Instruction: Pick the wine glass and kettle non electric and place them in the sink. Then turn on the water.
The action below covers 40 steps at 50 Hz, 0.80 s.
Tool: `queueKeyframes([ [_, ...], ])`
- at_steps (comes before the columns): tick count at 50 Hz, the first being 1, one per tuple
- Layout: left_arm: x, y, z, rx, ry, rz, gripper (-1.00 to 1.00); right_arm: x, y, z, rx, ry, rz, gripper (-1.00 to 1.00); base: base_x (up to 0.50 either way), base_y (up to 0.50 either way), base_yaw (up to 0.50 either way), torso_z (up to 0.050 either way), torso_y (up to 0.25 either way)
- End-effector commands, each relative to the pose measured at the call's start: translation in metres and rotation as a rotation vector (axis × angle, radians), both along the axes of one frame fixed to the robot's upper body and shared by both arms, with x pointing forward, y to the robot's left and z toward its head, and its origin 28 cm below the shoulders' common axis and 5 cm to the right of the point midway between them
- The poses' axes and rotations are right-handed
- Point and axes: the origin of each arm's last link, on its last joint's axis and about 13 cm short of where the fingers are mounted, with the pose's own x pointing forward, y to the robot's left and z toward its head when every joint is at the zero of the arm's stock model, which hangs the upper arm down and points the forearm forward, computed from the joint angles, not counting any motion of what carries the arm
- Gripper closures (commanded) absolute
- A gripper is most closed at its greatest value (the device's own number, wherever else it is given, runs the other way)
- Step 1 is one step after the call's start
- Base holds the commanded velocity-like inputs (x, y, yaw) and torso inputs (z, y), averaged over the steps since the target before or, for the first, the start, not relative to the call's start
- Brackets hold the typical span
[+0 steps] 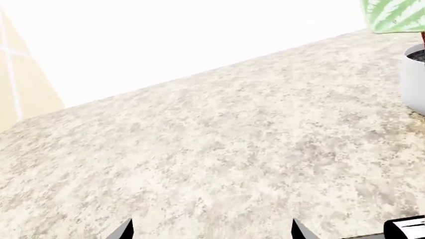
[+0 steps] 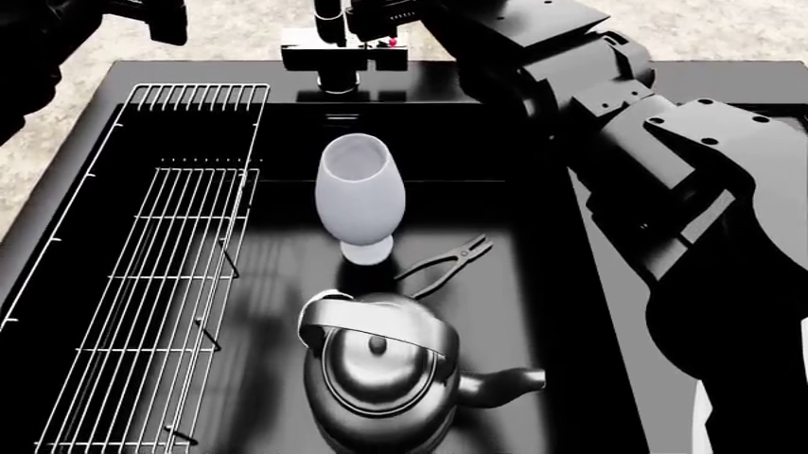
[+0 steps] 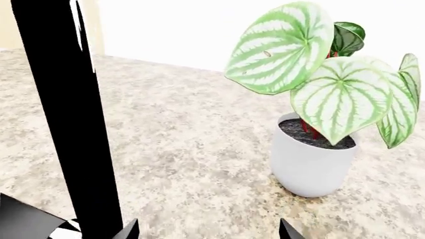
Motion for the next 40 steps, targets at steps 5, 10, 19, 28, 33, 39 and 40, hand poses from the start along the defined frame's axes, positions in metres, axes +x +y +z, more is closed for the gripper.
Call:
queueKeyframes([
  [5,0.001,0.0,-0.002,0.002,0.005,-0.004,-1.0,0.0,0.0,-0.001,-0.004,0.002,0.001,-1.0,0.0,0.0,0.0,0.0,-0.121],
  [10,0.0,0.0,-0.002,0.002,0.005,-0.004,-1.0,0.0,0.001,-0.001,-0.005,0.001,0.001,-1.0,0.0,0.0,0.0,0.0,-0.121],
  [19,0.001,0.0,-0.003,-0.006,0.004,-0.006,-1.0,-0.001,0.002,-0.001,-0.005,0.002,0.005,-1.0,0.0,0.0,0.0,0.0,-0.081],
  [28,0.001,0.0,-0.003,-0.009,0.002,-0.008,-1.0,0.001,-0.001,-0.002,0.003,0.005,-0.013,-1.0,0.0,0.0,0.0,0.0,0.0],
  [33,0.0,0.0,-0.004,-0.01,0.002,-0.008,-1.0,0.003,-0.007,-0.005,0.013,0.018,-0.05,-1.0,0.0,0.0,0.0,0.0,0.0],
  [39,0.0,0.0,-0.003,-0.008,0.001,-0.009,-1.0,0.005,-0.011,-0.006,0.028,0.024,-0.081,-1.0,0.0,0.0,0.0,0.0,0.0],
  [40,0.0,0.0,-0.003,-0.008,0.001,-0.009,-1.0,0.005,-0.012,-0.006,0.03,0.025,-0.084,-1.0,0.0,0.0,0.0,0.0,0.0],
])
